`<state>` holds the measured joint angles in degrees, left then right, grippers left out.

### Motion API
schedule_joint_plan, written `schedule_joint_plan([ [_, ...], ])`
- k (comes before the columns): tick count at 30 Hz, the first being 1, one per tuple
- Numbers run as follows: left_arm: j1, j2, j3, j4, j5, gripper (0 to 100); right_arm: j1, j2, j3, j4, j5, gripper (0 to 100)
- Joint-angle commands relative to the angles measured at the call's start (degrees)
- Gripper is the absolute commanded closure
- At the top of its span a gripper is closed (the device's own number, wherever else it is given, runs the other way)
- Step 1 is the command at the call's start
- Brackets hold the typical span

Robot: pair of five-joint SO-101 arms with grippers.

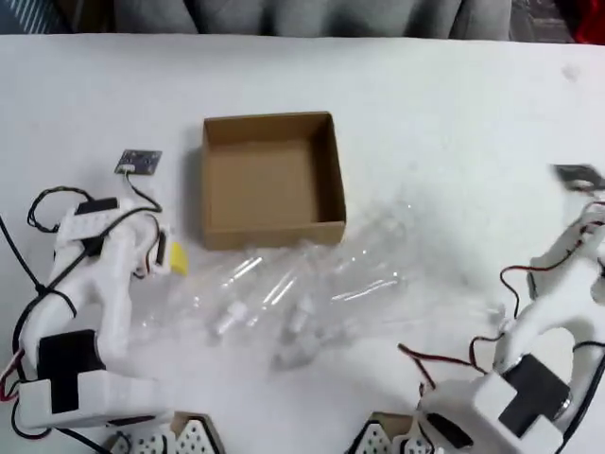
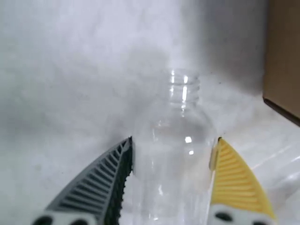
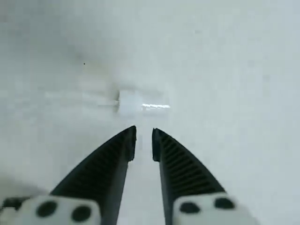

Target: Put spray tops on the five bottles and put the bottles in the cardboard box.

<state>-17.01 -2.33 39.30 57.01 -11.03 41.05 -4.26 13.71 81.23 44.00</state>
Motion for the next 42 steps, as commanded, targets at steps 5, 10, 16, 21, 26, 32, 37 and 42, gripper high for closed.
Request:
schedule_joint_plan([
  [5,0.40,-3.30,-0.44,-0.79,0.26,75,9.36,-5.49,-1.14,7.16,-40.97,98.2],
  [10,0.48,-3.30,-0.44,-0.70,0.26,75,8.66,-5.14,0.70,6.02,-54.07,97.8],
  [16,0.22,-3.30,-0.44,-0.62,0.26,75,3.30,-5.14,4.31,1.80,-66.90,97.7],
  [21,0.31,-3.30,-0.44,-0.62,-2.46,75,0.75,-5.05,7.74,-5.05,-70.77,96.3],
  [26,0.48,-3.30,-0.44,-0.62,-2.99,75,-0.75,-5.05,11.16,-9.19,-71.56,80.1],
  [32,0.48,-3.30,-0.44,-0.62,-3.16,75,-1.01,-5.05,12.84,-9.89,-77.10,75.0],
  [37,0.48,-3.30,-0.44,-0.62,-3.16,75,-0.66,-4.00,13.98,-15.08,-78.95,77.2],
  [42,0.40,-3.30,-0.44,-0.62,-3.16,75,-0.66,1.80,14.33,-20.70,-83.08,77.6],
])
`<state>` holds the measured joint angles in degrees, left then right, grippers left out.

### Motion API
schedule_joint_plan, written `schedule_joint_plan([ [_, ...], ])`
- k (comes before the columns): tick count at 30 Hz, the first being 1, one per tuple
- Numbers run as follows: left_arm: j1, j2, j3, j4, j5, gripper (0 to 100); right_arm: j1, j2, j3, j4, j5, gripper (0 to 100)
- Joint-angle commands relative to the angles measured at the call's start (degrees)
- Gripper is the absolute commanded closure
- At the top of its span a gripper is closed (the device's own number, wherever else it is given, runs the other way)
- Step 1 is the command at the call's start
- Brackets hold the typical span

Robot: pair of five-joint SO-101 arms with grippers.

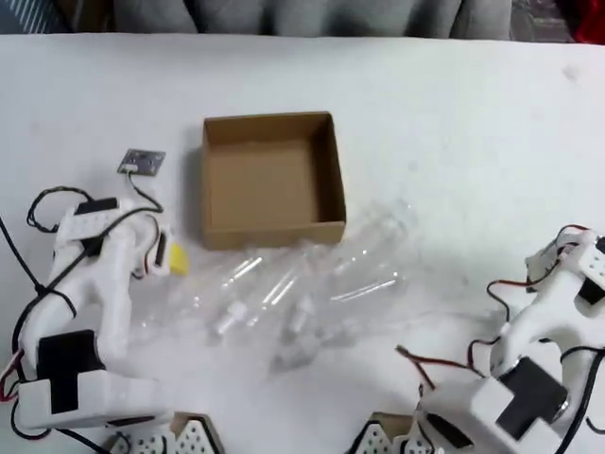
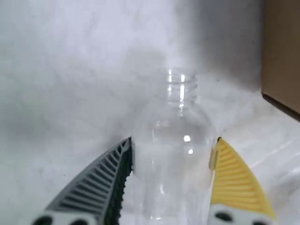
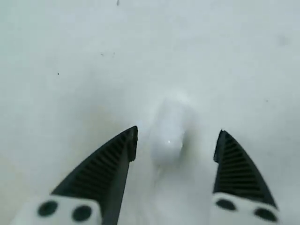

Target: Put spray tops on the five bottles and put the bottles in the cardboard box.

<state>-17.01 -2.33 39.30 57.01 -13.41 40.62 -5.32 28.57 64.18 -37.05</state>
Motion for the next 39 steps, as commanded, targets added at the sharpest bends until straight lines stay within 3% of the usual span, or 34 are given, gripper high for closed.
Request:
schedule_joint_plan([
  [1,0.40,-3.30,-0.44,-0.62,-0.79,75,-0.31,4.00,-0.53,-4.62,-2.02,77.6],
  [10,0.22,-3.30,-0.35,-0.53,-0.79,75,-2.15,10.33,-0.53,-9.80,-2.11,77.9],
  [14,0.22,-3.30,-0.35,-0.53,-0.79,75,-2.33,10.86,-0.62,-10.07,-0.88,92.2],
  [16,0.22,-3.30,-0.26,-0.53,-0.79,75,-2.33,10.77,-1.49,-9.45,4.48,99.4],
  [21,0.22,-3.30,-0.26,-0.53,-0.62,75,-2.33,10.51,-2.11,-7.78,5.63,98.1],
  [39,0.13,-3.30,-0.26,-0.53,-0.70,75,-5.23,1.98,-14.59,-3.47,67.60,98.2],
])
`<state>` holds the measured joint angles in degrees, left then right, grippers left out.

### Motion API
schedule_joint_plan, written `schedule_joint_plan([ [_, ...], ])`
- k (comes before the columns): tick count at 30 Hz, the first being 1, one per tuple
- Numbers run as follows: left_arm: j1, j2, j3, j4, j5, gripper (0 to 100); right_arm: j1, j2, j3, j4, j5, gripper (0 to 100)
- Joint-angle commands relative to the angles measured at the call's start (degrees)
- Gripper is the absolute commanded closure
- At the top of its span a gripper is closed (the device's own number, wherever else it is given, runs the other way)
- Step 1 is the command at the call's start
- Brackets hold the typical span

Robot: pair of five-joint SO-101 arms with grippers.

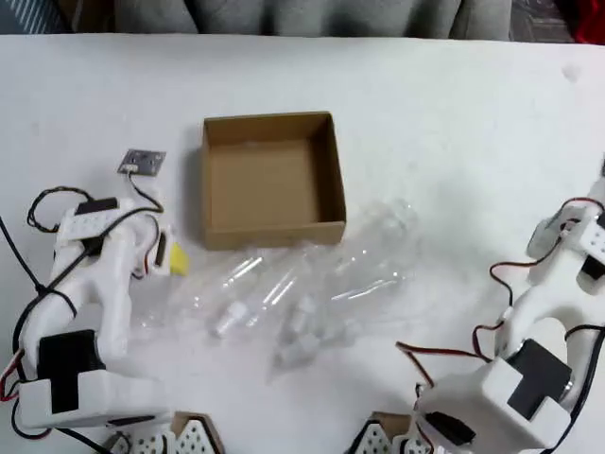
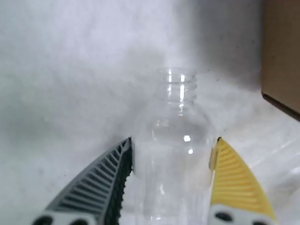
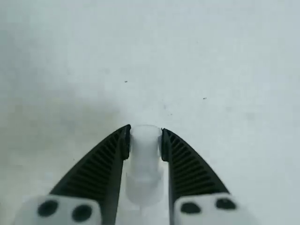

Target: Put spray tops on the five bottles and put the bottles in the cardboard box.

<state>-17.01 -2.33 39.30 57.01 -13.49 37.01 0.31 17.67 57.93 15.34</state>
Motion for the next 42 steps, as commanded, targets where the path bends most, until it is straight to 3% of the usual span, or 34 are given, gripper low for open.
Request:
schedule_joint_plan([
  [1,0.13,-3.30,-0.26,-0.53,-0.62,75,-2.68,-3.65,-3.60,3.82,18.90,98.1],
  [5,0.13,-3.30,-0.26,-0.53,-0.62,75,-5.58,-2.15,-1.41,8.04,29.10,98.0],
  [8,0.13,-3.30,-0.26,-0.53,-0.62,75,-6.55,-0.48,1.58,4.97,29.10,95.7],
  [15,0.13,-3.30,-0.26,-0.53,-0.70,75,-6.90,3.65,5.36,-2.68,29.10,77.0],
  [23,0.13,-3.30,-0.26,-0.53,-0.70,75,-6.37,-2.42,2.64,7.34,30.24,84.2],
  [27,0.13,-3.30,-0.26,-0.53,-0.70,75,-6.20,-7.69,6.51,11.47,36.04,84.7],
  [35,0.13,-3.30,-0.26,-0.53,-0.70,75,-3.74,-17.10,19.34,2.07,42.02,84.7],
  [42,0.13,-3.30,-0.26,-0.53,-0.70,75,-4.00,-10.24,18.90,-5.58,42.20,84.7],
])
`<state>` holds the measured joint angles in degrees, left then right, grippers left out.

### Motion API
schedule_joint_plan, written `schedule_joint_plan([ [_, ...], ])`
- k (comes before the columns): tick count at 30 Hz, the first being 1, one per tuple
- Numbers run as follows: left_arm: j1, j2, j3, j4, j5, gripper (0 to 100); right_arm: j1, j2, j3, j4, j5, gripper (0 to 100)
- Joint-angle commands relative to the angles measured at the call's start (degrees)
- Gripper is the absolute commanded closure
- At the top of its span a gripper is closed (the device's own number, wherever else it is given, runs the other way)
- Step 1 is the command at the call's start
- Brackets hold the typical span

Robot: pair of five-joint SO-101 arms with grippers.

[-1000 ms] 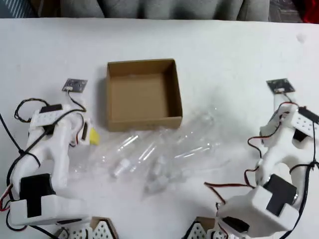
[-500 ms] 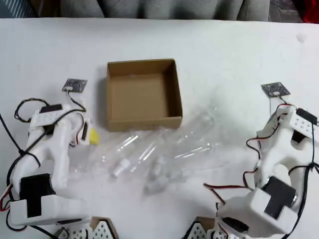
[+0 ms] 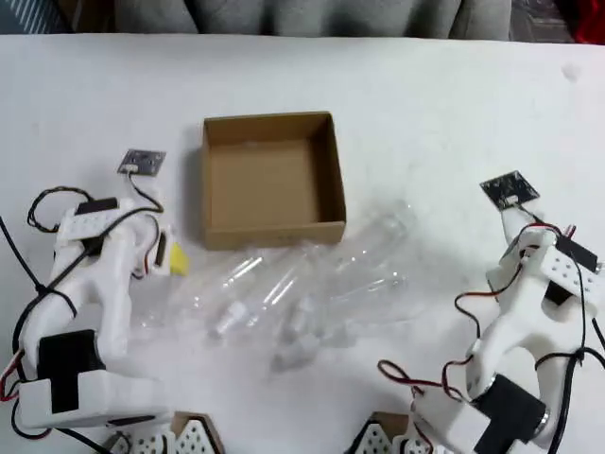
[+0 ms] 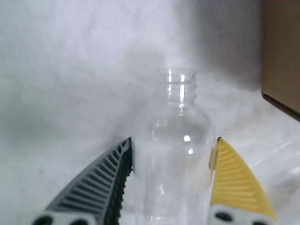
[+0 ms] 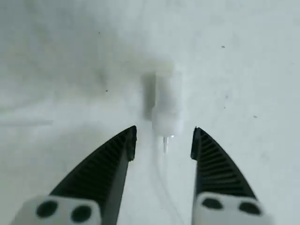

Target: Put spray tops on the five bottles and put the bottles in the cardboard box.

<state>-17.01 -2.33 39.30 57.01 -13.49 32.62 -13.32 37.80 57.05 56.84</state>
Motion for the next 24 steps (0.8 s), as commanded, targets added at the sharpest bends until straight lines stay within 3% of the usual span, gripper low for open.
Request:
schedule_joint_plan([
  [1,0.13,-3.30,-0.26,-0.53,-0.70,75,0.40,5.32,-2.02,-5.85,0.70,84.7],
  [11,0.13,-3.30,-0.26,-0.53,-0.79,75,0.75,18.95,-11.60,-2.77,2.64,85.7],
  [15,0.13,-3.30,-0.26,-0.53,-0.79,75,0.75,19.74,-12.57,-2.86,3.08,99.3],
  [24,0.57,-3.74,-0.70,0.18,-0.79,75,0.84,17.19,-12.57,3.38,-0.26,98.4],
])
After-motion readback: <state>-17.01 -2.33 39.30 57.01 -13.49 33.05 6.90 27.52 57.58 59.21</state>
